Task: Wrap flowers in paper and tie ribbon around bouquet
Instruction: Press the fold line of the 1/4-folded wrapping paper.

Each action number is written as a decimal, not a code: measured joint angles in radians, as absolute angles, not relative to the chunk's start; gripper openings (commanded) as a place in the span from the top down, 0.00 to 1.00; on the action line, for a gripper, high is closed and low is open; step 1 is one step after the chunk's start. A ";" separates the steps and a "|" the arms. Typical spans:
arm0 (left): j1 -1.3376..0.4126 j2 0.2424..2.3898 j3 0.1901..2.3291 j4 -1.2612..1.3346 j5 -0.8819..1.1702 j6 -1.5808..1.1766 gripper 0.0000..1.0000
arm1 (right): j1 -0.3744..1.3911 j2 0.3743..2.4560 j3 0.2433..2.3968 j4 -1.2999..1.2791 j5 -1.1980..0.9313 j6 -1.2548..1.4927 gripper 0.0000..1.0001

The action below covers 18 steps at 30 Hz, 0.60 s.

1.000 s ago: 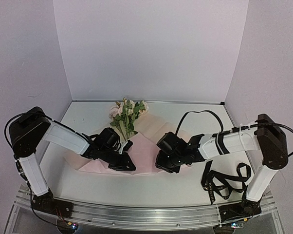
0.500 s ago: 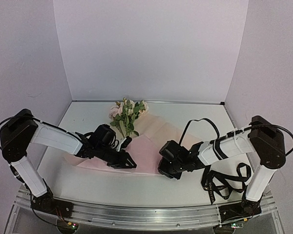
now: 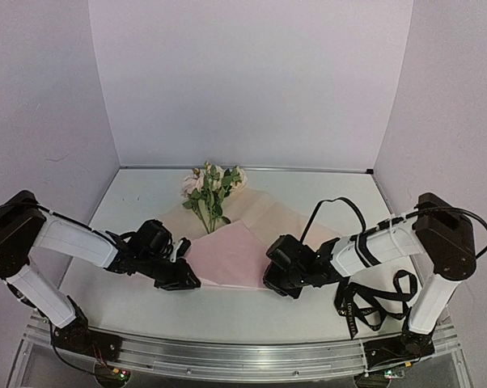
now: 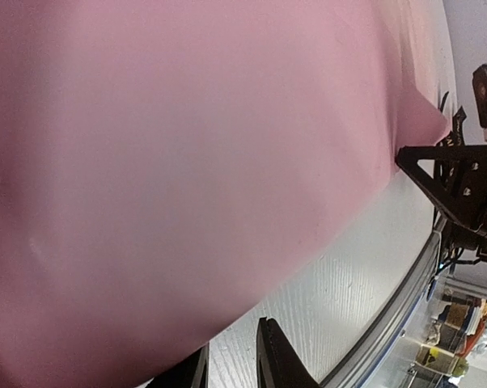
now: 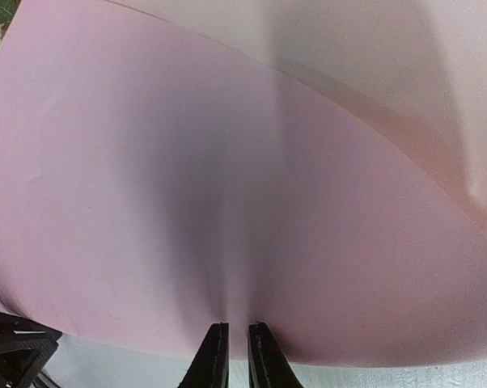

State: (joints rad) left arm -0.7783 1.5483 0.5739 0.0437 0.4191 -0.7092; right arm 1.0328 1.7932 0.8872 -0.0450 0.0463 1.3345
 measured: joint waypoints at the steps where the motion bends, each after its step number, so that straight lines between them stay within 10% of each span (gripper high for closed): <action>1: -0.768 1.528 0.566 0.043 0.417 -0.716 0.78 | 1.033 1.793 0.886 -0.044 0.046 1.336 0.90; 18: -0.765 1.458 0.572 0.082 0.334 -0.811 0.84 | 1.033 1.784 0.886 -0.067 0.055 1.335 0.89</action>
